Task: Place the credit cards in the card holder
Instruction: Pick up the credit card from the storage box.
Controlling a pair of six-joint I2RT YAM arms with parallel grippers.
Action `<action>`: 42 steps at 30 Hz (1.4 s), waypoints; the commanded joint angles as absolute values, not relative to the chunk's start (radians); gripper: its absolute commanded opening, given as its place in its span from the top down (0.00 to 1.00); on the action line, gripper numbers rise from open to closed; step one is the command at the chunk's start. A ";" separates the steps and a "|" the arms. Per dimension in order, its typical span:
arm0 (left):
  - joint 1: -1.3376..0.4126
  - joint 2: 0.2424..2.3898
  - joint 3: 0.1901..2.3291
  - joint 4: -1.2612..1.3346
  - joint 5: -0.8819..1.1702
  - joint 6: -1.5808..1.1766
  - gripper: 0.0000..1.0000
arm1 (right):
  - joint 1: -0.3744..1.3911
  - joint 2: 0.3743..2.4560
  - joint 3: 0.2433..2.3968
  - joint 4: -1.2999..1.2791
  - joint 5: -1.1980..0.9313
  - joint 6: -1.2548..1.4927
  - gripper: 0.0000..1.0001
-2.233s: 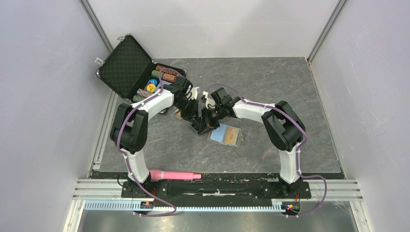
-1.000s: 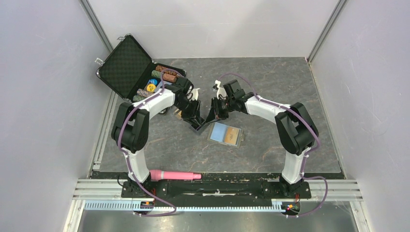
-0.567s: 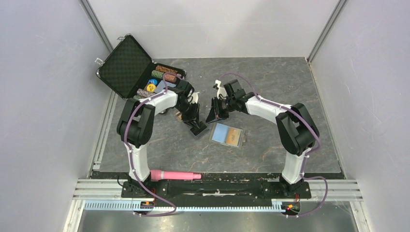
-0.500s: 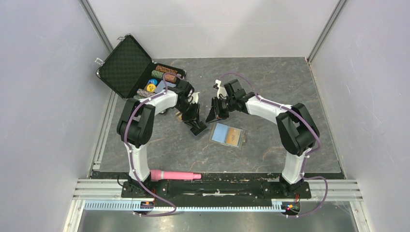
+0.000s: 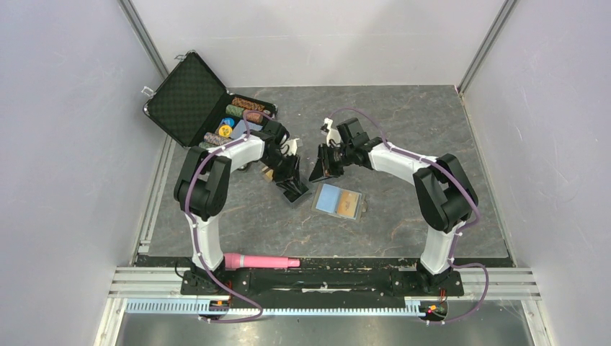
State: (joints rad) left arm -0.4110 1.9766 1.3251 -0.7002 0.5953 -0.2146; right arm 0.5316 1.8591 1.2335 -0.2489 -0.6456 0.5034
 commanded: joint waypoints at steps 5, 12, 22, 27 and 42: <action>-0.413 1.927 1.356 -0.752 0.325 -0.133 0.60 | 0.530 1.810 1.200 -0.226 -0.644 0.493 0.78; -0.415 1.932 1.368 -0.741 0.279 -0.114 0.57 | 0.547 1.799 1.147 -0.210 -0.659 0.516 0.77; -0.417 1.952 1.355 -0.741 0.313 -0.106 0.67 | 0.596 1.817 1.076 -0.045 -0.759 0.659 0.76; -0.418 1.940 1.323 -0.741 0.372 -0.117 0.82 | 0.606 1.880 1.102 0.039 -0.780 0.715 0.76; -0.439 1.809 1.277 -0.700 0.365 -0.202 0.98 | 0.571 1.989 1.265 -0.064 -0.734 0.657 0.76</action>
State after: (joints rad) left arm -0.4129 1.8755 1.2716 -0.6796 0.3168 -0.1589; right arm 0.5838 1.9812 1.2087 -0.0917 -0.8062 0.6998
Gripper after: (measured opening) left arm 0.032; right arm 0.238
